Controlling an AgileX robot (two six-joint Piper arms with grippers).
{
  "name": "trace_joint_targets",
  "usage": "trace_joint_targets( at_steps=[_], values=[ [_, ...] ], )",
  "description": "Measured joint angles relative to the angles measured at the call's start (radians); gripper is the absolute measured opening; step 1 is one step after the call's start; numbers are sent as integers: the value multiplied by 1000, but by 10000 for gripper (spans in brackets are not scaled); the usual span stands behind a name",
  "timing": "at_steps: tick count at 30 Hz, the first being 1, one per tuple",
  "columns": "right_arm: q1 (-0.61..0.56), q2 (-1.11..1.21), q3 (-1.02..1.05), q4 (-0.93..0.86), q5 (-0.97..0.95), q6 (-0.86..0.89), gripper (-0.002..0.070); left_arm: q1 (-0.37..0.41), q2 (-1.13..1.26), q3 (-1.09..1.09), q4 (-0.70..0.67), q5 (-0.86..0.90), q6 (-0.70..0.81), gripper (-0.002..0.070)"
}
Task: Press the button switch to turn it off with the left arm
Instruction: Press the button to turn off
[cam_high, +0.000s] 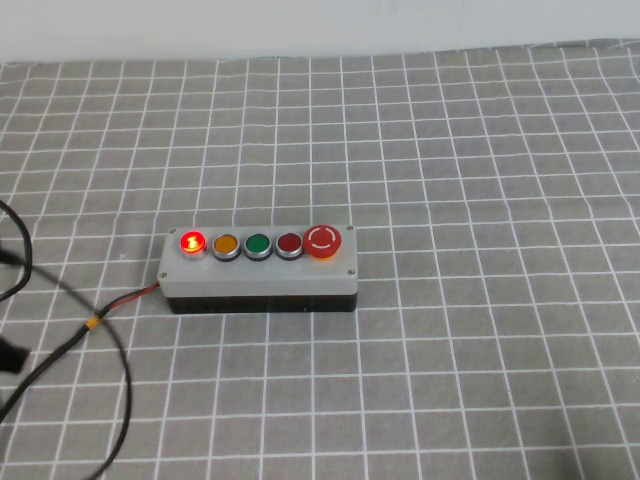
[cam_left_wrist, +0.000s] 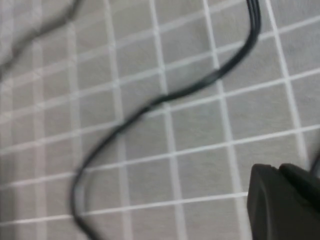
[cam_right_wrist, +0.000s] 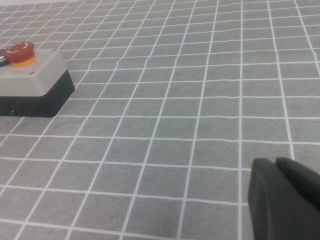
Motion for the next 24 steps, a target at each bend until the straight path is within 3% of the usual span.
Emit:
trace_joint_targets(
  at_steps=[5, 9, 12, 17, 21, 24],
  values=[
    [0, 0, 0, 0, 0, 0, -16, 0, 87, -151, -388, 143, 274, -3],
    [0, 0, 0, 0, 0, 0, -16, 0, 89, -280, -759, 392, 548, -3],
    [0, 0, 0, 0, 0, 0, -16, -17, 89, -382, -924, 528, 621, -3],
    [0, 0, 0, 0, 0, 0, -16, -129, 106, -549, -940, 575, 584, -3],
    [0, 0, 0, 0, 0, 0, -16, -245, 196, -663, -819, 609, 449, -3],
    [0, 0, 0, 0, 0, 0, -16, -274, 289, -730, -744, 621, 375, -3]
  ],
)
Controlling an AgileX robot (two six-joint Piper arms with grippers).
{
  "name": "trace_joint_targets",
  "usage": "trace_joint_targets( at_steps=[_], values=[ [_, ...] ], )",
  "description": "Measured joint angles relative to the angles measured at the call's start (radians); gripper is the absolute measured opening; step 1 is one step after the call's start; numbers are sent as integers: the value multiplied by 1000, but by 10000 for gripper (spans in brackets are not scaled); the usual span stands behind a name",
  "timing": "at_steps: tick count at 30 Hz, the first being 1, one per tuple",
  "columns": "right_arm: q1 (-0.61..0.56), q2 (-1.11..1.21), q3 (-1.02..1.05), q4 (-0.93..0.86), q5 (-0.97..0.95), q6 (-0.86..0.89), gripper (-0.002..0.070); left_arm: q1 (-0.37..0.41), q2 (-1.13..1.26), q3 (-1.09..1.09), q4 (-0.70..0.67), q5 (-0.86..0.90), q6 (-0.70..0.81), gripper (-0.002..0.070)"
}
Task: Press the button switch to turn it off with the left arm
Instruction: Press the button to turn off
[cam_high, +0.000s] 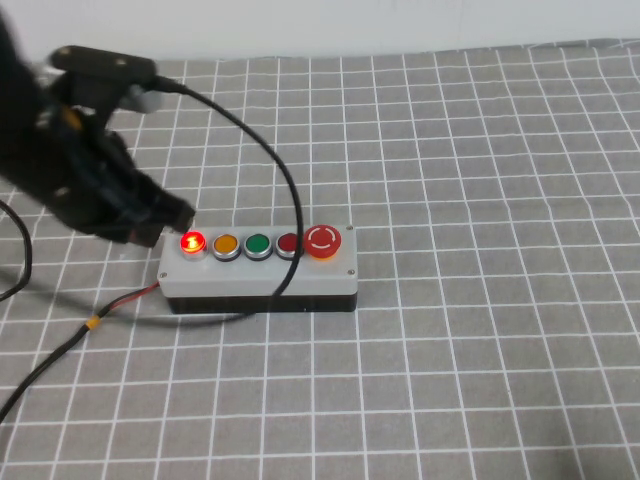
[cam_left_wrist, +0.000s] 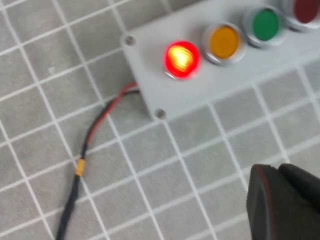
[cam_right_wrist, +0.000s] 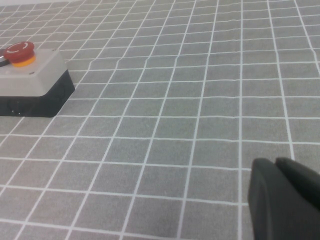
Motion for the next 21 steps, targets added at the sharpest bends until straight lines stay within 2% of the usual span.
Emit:
trace_joint_targets(
  at_steps=[8, 21],
  values=[
    [0, 0, 0, 0, 0, 0, -16, -2, 208, -120, 93, 4, -78, -3],
    [0, 0, 0, 0, 0, 0, -16, -2, 418, -267, 107, 13, -93, -3]
  ],
)
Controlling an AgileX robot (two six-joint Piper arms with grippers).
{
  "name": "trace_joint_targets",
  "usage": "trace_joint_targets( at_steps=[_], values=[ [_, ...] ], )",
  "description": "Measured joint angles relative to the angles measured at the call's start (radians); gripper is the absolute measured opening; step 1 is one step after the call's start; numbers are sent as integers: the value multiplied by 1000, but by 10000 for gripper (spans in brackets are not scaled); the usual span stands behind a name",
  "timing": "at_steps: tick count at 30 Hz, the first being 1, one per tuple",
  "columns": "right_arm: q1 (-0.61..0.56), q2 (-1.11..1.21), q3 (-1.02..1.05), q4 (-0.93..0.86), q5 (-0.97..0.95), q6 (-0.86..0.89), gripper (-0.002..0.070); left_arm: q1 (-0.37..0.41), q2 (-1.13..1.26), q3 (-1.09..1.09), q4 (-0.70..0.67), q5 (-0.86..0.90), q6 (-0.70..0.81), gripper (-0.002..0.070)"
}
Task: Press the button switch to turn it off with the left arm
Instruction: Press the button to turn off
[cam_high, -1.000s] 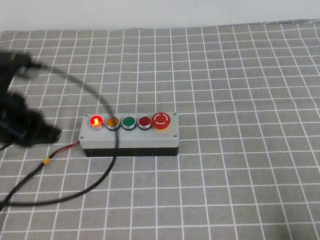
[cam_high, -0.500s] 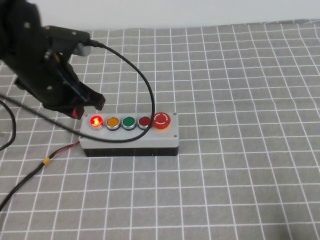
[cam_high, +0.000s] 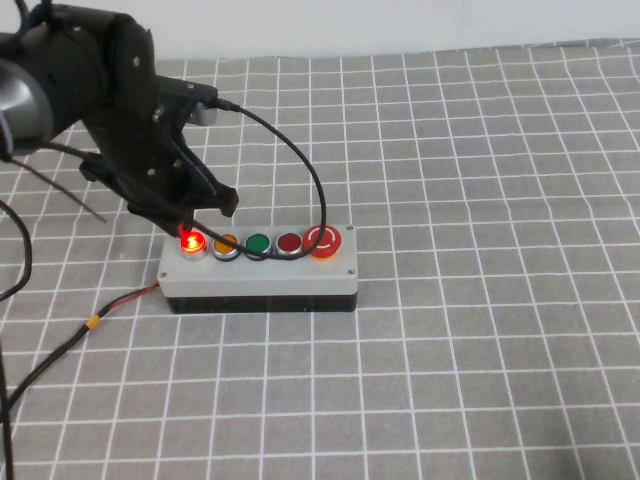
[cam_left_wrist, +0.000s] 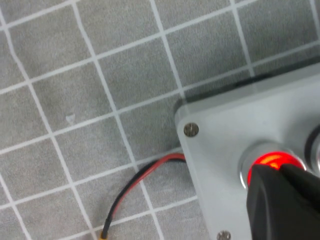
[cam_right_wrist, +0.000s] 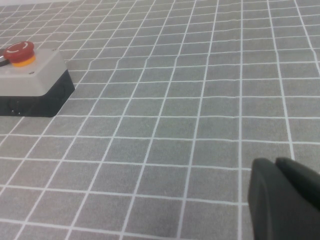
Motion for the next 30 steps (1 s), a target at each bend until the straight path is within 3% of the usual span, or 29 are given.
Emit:
trace_joint_targets(
  at_steps=[30],
  values=[
    [0, 0, 0, 0, 0, 0, -16, 0, 49, -44, -34, 28, -14, -3]
  ],
)
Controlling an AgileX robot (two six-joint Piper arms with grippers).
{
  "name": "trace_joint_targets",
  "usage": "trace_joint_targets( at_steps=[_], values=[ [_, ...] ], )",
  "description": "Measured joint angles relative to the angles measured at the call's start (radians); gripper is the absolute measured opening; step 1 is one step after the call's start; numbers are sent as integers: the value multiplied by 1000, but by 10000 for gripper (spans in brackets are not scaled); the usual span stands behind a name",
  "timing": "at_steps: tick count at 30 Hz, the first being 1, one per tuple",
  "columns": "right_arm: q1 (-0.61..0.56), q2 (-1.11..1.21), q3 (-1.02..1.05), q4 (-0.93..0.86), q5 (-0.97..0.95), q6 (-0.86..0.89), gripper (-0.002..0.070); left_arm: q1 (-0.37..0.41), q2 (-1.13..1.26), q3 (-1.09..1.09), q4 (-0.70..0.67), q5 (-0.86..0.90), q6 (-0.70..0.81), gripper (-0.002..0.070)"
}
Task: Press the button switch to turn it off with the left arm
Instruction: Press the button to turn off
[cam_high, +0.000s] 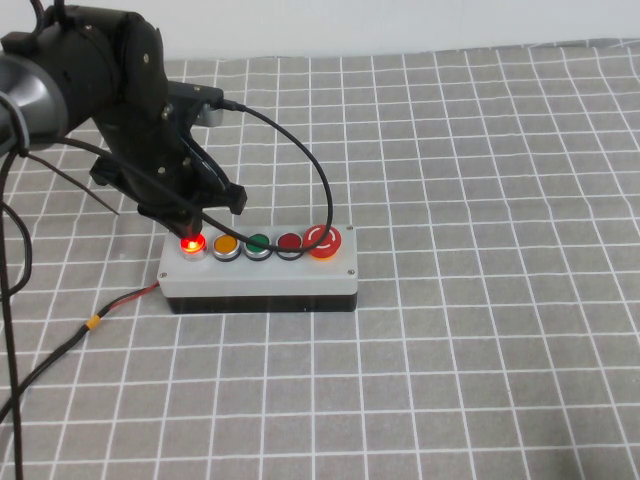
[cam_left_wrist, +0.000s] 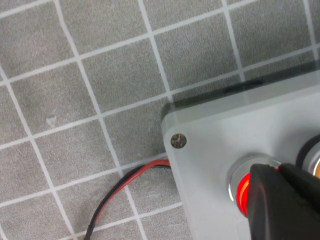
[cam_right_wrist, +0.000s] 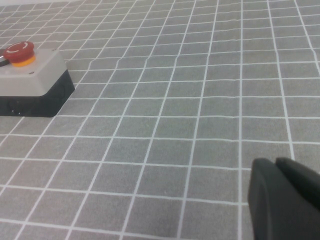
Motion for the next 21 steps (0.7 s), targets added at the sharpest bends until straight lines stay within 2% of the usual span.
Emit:
trace_joint_targets(
  at_steps=[21],
  values=[
    [0, 0, 0, 0, 0, 0, -16, 0, 19, -14, -3, 15, -8, -3]
  ],
)
